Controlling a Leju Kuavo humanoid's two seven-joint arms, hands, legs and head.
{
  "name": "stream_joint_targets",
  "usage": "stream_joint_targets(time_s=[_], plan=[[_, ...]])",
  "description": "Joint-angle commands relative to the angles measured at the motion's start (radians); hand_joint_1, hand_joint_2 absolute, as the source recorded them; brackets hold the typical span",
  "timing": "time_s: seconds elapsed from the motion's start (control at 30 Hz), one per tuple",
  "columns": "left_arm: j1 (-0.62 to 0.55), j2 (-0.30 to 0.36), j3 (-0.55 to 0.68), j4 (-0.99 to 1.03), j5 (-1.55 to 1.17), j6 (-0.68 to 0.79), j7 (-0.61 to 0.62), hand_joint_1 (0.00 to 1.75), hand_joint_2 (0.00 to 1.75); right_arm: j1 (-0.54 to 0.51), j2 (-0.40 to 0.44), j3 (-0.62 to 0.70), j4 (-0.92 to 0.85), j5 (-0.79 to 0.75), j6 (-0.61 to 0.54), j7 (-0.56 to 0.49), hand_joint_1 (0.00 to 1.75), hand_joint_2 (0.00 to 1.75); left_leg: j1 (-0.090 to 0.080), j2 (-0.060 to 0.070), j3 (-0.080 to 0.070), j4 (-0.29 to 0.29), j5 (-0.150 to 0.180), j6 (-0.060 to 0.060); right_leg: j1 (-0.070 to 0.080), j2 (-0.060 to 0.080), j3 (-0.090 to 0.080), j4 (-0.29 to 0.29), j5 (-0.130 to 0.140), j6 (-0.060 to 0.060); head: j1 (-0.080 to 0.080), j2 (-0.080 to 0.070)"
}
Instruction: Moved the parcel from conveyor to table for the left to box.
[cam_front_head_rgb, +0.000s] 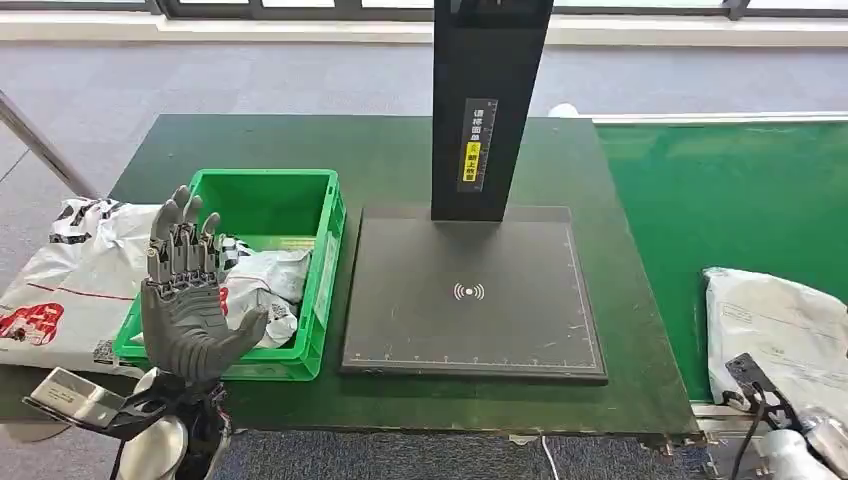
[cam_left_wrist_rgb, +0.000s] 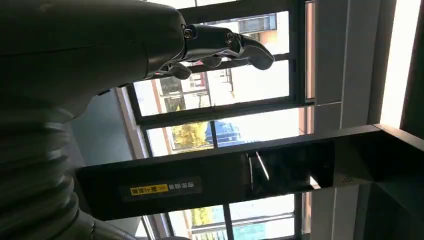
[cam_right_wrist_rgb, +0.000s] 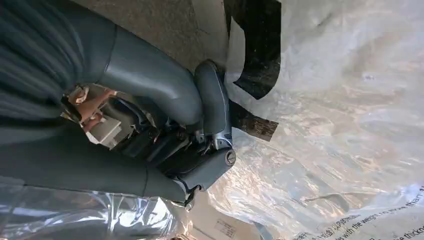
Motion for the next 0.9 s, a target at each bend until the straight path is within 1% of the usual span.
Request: stream_joint_targets(time_s=[0.03, 0.9], plan=[[-0.016, 0.027, -0.024, 0.044, -0.003, -0.001, 0.002, 0.00, 1.75, -0.003, 0.021, -0.050, 0.046, -0.003, 0.005, -0.003, 1.75, 1.75, 0.001, -0.001, 0.001, -0.001, 0.000, -0.001, 0.001, 0.000, 0.002, -0.001, 0.000, -0.001, 0.000, 0.000], [-0.016, 0.027, -0.024, 0.044, -0.003, -0.001, 0.002, 0.00, 1.75, -0.003, 0.021, -0.050, 0.046, -0.003, 0.005, -0.003, 1.75, 1.75, 0.000, -0.001, 0.001, -0.001, 0.000, 0.000, 0.000, 0.000, 0.002, -0.001, 0.000, -0.001, 0.000, 0.000]])
